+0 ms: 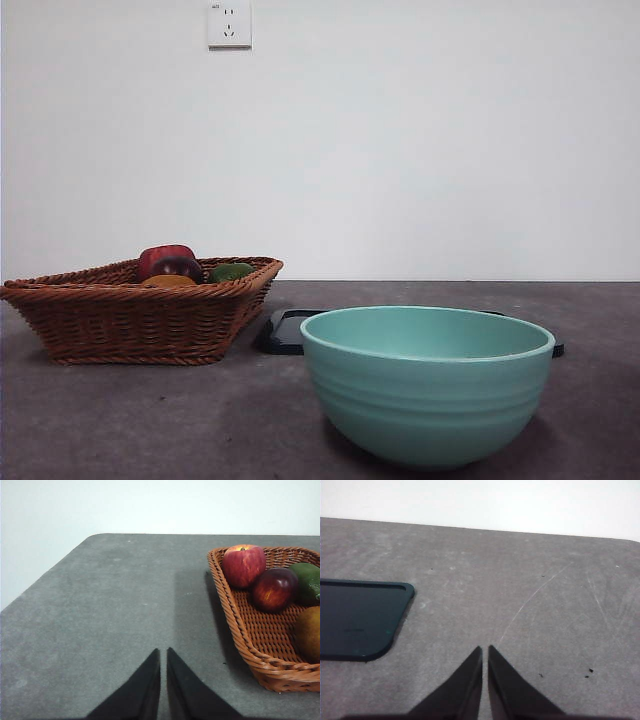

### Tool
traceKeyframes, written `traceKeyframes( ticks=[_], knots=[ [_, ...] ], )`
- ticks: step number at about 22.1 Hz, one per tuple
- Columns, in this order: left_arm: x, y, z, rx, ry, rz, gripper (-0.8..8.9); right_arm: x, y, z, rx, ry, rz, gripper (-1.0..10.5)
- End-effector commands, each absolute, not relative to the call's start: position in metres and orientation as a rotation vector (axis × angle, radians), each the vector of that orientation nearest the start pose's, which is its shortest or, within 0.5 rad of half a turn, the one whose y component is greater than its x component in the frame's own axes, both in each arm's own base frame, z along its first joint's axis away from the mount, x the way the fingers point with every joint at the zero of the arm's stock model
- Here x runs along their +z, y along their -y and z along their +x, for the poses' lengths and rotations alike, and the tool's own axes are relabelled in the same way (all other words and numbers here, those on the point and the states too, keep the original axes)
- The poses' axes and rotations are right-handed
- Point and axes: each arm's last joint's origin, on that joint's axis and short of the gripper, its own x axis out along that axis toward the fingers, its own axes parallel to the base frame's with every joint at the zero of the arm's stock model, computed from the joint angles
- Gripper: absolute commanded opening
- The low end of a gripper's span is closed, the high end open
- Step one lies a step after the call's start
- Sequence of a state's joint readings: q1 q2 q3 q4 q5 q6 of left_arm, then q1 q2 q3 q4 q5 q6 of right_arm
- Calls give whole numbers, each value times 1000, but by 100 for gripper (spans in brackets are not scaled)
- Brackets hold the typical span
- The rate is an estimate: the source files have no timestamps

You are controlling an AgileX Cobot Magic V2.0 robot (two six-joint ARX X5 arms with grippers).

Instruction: Pick up the wifruite, put it on the bowl, pick up the plate, put it on desk

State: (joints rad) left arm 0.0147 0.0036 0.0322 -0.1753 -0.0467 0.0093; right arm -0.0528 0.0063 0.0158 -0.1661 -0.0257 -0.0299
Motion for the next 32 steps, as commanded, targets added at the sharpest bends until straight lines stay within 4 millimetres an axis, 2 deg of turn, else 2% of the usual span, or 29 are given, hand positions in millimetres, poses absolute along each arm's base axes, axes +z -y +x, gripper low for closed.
traceKeyframes(
  ticks=[1,8,17,21,24,32],
  knots=[
    [153,-3,96,59,-142,-2,19,152,4,96,-24,-146,-28,14],
    [159,-3,97,61,-77,-66,19,153,4,96,-25,-131,-3,14],
    [159,-3,97,62,-76,-132,16,154,4,96,-24,-125,158,12],
    [168,-1,95,6,-52,-147,16,158,3,96,-6,-112,229,11],
    [179,0,93,-16,-22,-152,16,167,2,94,15,-91,287,10],
    [210,4,86,-68,54,-200,16,211,-2,83,57,-21,420,9]
  ],
)
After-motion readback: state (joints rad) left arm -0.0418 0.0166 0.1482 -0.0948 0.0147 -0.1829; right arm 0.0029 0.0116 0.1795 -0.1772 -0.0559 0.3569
